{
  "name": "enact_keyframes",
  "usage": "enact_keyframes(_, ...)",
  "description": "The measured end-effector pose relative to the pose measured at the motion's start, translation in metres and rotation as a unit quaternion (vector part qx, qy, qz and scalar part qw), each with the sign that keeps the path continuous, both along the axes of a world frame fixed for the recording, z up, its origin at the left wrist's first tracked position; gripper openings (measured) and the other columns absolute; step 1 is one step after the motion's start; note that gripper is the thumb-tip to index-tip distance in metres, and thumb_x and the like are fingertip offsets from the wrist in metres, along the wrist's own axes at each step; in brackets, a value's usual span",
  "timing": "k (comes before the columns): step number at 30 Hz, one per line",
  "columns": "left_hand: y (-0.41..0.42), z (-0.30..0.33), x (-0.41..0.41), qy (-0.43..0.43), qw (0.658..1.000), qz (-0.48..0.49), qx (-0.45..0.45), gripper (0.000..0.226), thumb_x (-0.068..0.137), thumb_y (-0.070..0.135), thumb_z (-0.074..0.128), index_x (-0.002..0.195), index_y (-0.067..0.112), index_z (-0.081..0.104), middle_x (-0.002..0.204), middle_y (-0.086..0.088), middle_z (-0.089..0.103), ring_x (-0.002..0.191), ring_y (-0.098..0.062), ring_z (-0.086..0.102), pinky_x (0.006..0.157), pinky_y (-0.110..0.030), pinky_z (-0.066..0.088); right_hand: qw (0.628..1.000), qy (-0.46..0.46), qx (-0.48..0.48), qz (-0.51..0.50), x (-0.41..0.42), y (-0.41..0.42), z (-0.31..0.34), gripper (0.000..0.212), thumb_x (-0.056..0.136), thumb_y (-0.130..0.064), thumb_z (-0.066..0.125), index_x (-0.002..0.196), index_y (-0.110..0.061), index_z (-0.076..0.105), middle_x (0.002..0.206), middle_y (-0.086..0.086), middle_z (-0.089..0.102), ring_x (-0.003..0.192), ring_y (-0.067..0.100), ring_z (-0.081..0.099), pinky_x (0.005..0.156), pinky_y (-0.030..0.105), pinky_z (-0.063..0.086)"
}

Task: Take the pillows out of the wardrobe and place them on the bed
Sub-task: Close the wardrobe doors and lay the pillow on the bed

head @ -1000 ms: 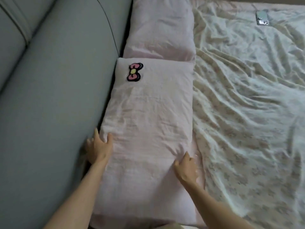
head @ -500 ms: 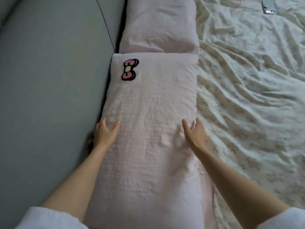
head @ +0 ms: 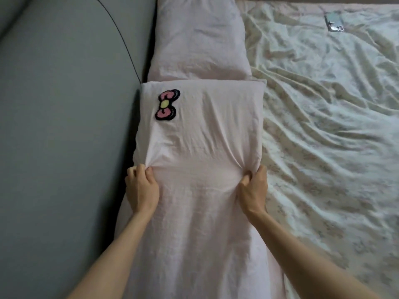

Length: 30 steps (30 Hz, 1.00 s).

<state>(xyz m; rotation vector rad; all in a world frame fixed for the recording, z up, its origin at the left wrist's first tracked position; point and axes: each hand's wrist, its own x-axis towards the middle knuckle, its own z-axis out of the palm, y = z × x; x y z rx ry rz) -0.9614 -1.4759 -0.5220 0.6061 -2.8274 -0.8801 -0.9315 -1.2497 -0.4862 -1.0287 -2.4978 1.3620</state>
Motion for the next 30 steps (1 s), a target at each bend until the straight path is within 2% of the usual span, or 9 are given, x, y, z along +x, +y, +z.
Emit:
enact_keyframes(3,0.011,0.005,-0.008,-0.009,1.000,-0.009,0.005,0.023,0.095,0.019,0.041,0.094,-0.001,0.053,0.113,-0.024,0.049,0.102,-0.040,0.045,0.080,-0.046,0.040,0.999,-0.013,0.029,-0.012,-0.010,0.009,-0.002,0.011,0.084,0.002,0.037,0.093,-0.003,0.041,0.099,0.021,0.051,0.090,0.035,0.049,0.073,0.036,0.034)
enact_keyframes(6,0.016,-0.002,-0.025,-0.079,0.996,-0.024,0.028,0.026,0.092,0.029,0.046,0.096,0.004,0.054,0.116,-0.023,0.049,0.107,-0.040,0.046,0.087,-0.044,0.040,0.995,-0.082,0.053,0.013,-0.030,0.033,-0.013,0.028,0.086,0.002,0.037,0.113,0.007,0.045,0.120,0.028,0.046,0.107,0.039,0.046,0.086,0.037,0.034)
enact_keyframes(9,0.012,-0.013,-0.024,-0.122,0.988,-0.020,0.095,0.034,0.087,0.037,0.055,0.108,0.009,0.053,0.123,-0.019,0.048,0.117,-0.036,0.044,0.099,-0.041,0.035,0.993,-0.109,0.036,0.042,-0.030,0.046,-0.018,0.050,0.093,-0.015,0.044,0.139,-0.004,0.029,0.138,0.027,0.031,0.127,0.039,0.035,0.108,0.040,0.027)
enact_keyframes(13,-0.013,-0.020,0.019,-0.117,0.986,0.022,0.118,0.048,0.091,0.037,0.051,0.131,0.012,0.044,0.139,-0.016,0.043,0.127,-0.032,0.040,0.106,-0.044,0.032,0.989,-0.126,-0.018,0.071,0.028,0.038,-0.021,0.073,0.089,-0.034,0.055,0.146,-0.012,0.015,0.147,0.023,0.024,0.136,0.031,0.025,0.111,0.038,0.022)
enact_keyframes(16,-0.046,-0.034,0.060,-0.208,0.965,0.059,0.149,0.074,0.081,0.062,0.042,0.139,0.017,0.034,0.141,-0.016,0.042,0.127,-0.035,0.040,0.107,-0.048,0.031,0.980,-0.176,-0.029,0.087,0.094,0.026,-0.032,0.087,0.077,-0.059,0.052,0.146,-0.021,0.016,0.151,0.011,0.028,0.138,0.024,0.028,0.116,0.040,0.022)
enact_keyframes(18,-0.059,-0.038,0.081,-0.251,0.944,0.078,0.200,0.094,0.064,0.078,0.036,0.140,0.024,0.030,0.139,-0.012,0.047,0.124,-0.035,0.044,0.107,-0.048,0.033,0.982,-0.168,-0.043,0.079,0.120,0.021,-0.032,0.080,0.078,-0.054,0.056,0.144,-0.026,0.021,0.148,0.001,0.035,0.134,0.017,0.035,0.112,0.034,0.027)
enact_keyframes(22,-0.051,-0.019,0.093,-0.238,0.954,0.064,0.171,0.083,0.068,0.070,0.039,0.136,0.023,0.034,0.136,-0.011,0.051,0.119,-0.036,0.049,0.099,-0.043,0.038,0.989,-0.102,-0.081,0.068,0.114,0.020,-0.021,0.059,0.083,-0.030,0.061,0.137,-0.023,0.038,0.123,-0.006,0.054,0.107,0.009,0.050,0.089,0.026,0.037)
enact_keyframes(25,-0.038,0.003,0.108,-0.224,0.963,0.051,0.139,0.079,0.071,0.070,0.040,0.136,0.027,0.031,0.135,-0.010,0.051,0.117,-0.035,0.051,0.098,-0.044,0.041,0.992,-0.092,-0.072,0.045,0.118,0.026,-0.011,0.056,0.082,-0.040,0.057,0.134,-0.023,0.044,0.121,-0.011,0.054,0.107,0.010,0.052,0.090,0.031,0.043)
enact_keyframes(30,-0.022,0.007,0.129,-0.252,0.959,0.041,0.122,0.079,0.075,0.069,0.043,0.139,0.027,0.027,0.138,-0.014,0.048,0.119,-0.038,0.049,0.098,-0.045,0.041,0.990,-0.127,-0.021,0.066,0.121,0.054,-0.005,0.064,0.078,-0.055,0.045,0.132,-0.022,0.046,0.131,0.005,0.056,0.117,0.024,0.053,0.098,0.041,0.044)
